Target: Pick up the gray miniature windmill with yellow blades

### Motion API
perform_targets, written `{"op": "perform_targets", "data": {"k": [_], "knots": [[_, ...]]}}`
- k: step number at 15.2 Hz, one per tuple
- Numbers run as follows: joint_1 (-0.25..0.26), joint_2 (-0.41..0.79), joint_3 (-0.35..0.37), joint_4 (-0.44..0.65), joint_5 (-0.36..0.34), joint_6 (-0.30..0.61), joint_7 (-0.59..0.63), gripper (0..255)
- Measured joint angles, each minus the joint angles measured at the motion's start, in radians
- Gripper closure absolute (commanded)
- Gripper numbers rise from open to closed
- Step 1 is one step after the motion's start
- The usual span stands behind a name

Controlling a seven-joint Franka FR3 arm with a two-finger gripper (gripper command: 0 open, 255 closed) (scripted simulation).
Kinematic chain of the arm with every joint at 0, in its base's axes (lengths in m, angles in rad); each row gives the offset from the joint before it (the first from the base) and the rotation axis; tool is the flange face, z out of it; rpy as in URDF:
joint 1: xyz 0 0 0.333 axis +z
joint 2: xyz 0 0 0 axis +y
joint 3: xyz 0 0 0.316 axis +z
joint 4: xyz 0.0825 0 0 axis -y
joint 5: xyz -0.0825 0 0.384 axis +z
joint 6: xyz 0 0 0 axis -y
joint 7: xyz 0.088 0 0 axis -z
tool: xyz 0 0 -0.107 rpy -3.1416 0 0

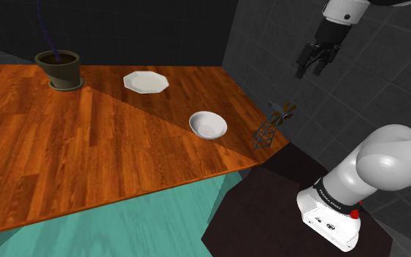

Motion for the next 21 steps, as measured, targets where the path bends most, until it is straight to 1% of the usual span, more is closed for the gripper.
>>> {"op": "perform_targets", "data": {"k": [2,3,11,13,17,21], "knots": [[-0.002,0.000,-0.006,-0.012,-0.003,0.012,-0.006,0],[-0.004,0.009,-0.015,-0.032,-0.009,0.040,-0.014,0],[-0.025,0.132,-0.107,-0.177,-0.057,0.315,-0.094,0],[-0.031,0.178,-0.134,-0.212,-0.070,0.396,-0.117,0],[-0.037,0.297,-0.184,-0.247,-0.083,0.553,-0.162,0],[-0.038,0.340,-0.198,-0.272,-0.088,0.624,-0.172,0]]}}
